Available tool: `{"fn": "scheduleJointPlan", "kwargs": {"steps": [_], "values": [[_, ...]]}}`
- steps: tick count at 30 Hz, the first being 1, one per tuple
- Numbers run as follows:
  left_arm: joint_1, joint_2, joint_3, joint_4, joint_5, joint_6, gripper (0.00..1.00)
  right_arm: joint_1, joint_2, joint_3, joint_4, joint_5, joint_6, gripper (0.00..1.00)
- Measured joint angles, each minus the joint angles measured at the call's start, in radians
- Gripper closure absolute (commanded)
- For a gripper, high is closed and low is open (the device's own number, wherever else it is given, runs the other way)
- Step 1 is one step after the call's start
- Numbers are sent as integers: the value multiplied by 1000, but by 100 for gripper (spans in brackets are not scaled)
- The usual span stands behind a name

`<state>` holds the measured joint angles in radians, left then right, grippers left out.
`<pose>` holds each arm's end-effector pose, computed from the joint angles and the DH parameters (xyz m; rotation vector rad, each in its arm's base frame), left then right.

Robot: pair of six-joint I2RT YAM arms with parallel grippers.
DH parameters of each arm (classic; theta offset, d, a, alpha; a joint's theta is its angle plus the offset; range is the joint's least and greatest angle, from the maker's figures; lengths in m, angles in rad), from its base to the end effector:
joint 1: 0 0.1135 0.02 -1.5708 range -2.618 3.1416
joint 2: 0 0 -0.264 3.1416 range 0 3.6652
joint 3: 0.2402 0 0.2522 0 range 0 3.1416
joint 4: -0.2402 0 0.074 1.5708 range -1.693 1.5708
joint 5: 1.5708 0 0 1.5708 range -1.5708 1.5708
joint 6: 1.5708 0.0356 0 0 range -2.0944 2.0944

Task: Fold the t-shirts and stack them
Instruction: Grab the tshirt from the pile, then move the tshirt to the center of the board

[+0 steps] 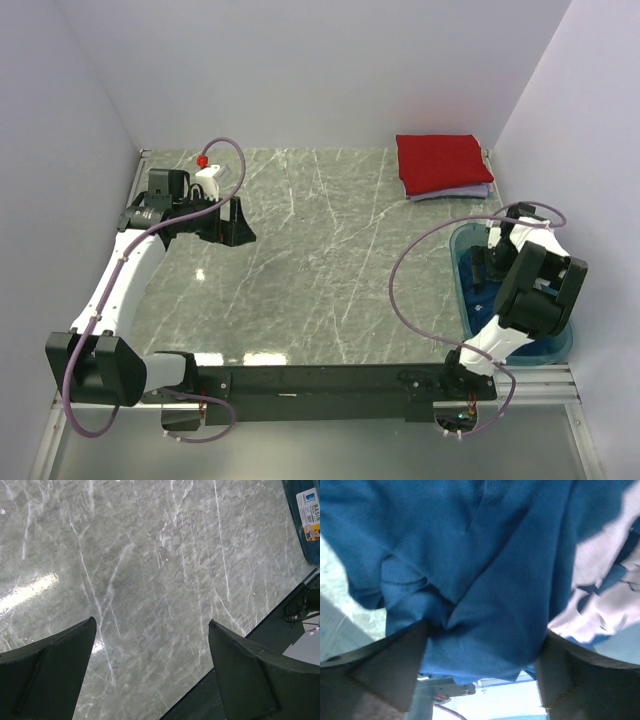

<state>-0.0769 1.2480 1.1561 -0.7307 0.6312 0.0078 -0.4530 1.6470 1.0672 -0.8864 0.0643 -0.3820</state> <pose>0.2532 -0.0406 0.3258 0.3930 2.2917 -0.7839 0.2591 -0.1287 0.1838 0.1141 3.0660 -0.1553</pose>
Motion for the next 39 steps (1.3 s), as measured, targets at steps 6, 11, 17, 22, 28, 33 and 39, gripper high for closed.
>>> {"fn": "scheduleJointPlan", "kwargs": {"steps": [6, 11, 17, 22, 28, 33, 39], "values": [[0, 4, 0, 0, 2, 3, 1, -32, 51, -2, 2, -5, -2, 92], [0, 26, 0, 1, 4, 8, 1, -106, 49, 54, -67, -43, -9, 100], [0, 46, 9, 1, 12, 9, 1, -159, -56, 315, -204, -109, -35, 100], [0, 66, 38, 9, 19, 7, 1, -158, -176, 690, -288, -200, -38, 100], [3, 86, 55, 28, 10, -13, 1, -157, -201, 1122, -366, -353, 11, 100], [15, 94, 87, 38, -26, -49, 1, -132, -237, 1320, -310, -569, 148, 100], [63, 119, 156, 43, -75, -89, 1, 8, -438, 1062, 89, -760, 444, 100]]}}
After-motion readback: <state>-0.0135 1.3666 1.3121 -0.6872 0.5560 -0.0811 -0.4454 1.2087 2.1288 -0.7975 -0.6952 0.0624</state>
